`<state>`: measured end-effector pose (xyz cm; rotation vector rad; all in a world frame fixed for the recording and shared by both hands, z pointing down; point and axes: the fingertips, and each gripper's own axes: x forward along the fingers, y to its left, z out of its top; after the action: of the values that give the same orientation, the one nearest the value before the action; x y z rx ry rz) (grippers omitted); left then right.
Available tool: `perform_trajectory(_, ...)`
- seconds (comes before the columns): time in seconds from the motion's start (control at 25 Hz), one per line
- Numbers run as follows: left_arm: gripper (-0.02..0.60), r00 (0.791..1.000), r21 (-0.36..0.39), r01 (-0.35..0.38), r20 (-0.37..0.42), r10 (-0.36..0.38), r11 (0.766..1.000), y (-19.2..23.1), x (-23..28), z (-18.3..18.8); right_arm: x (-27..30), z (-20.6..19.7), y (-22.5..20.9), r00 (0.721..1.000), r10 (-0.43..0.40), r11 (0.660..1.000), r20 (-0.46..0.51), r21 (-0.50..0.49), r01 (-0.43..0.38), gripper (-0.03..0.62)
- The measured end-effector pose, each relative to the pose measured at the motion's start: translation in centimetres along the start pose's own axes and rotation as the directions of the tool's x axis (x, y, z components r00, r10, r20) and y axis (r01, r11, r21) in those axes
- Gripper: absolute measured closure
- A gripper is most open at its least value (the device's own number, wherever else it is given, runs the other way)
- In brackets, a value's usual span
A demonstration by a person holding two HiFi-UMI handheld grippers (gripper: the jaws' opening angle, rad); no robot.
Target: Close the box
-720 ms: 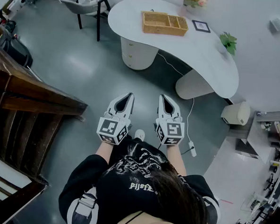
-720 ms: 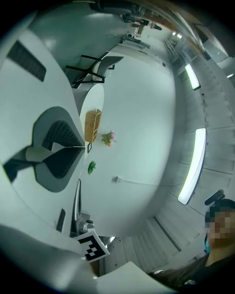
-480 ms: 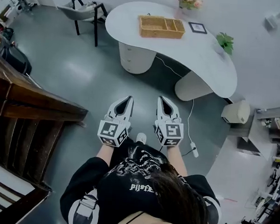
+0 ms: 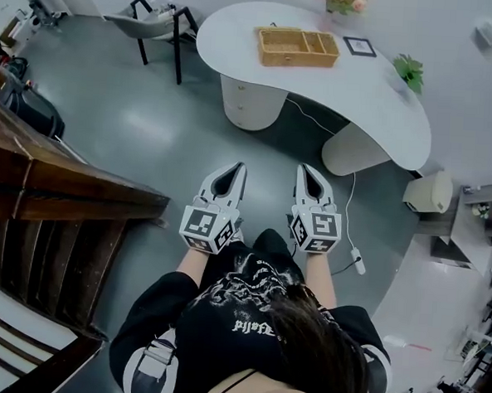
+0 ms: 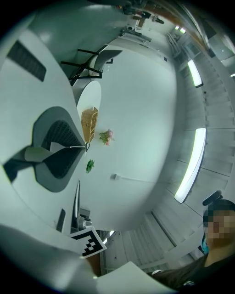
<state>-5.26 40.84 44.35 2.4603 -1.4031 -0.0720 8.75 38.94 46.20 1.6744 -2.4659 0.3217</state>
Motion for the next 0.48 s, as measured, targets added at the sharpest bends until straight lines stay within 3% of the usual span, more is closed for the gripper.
perform_trajectory(0.2,0.555,0.995,-0.056,0.071,-0.064,-0.075,0.996,0.7,1.7,-1.6,2.0,-0.4,-1.1,1.0,-0.006,0.999,-0.001,0.045,0.006,0.569)
perform_trajectory(0.32,0.555,0.995,-0.021,0.051,-0.082,-0.053,0.998,1.1,4.4,-2.1,4.3,-0.6,-3.5,1.0,0.003,0.999,-0.005,0.046,-0.003,0.569)
perform_trajectory(0.48,0.555,1.0,-0.094,0.002,-0.011,-0.003,0.996,2.7,8.2,-0.1,8.0,0.4,-6.4,0.999,0.033,0.998,-0.006,0.045,-0.033,0.569)
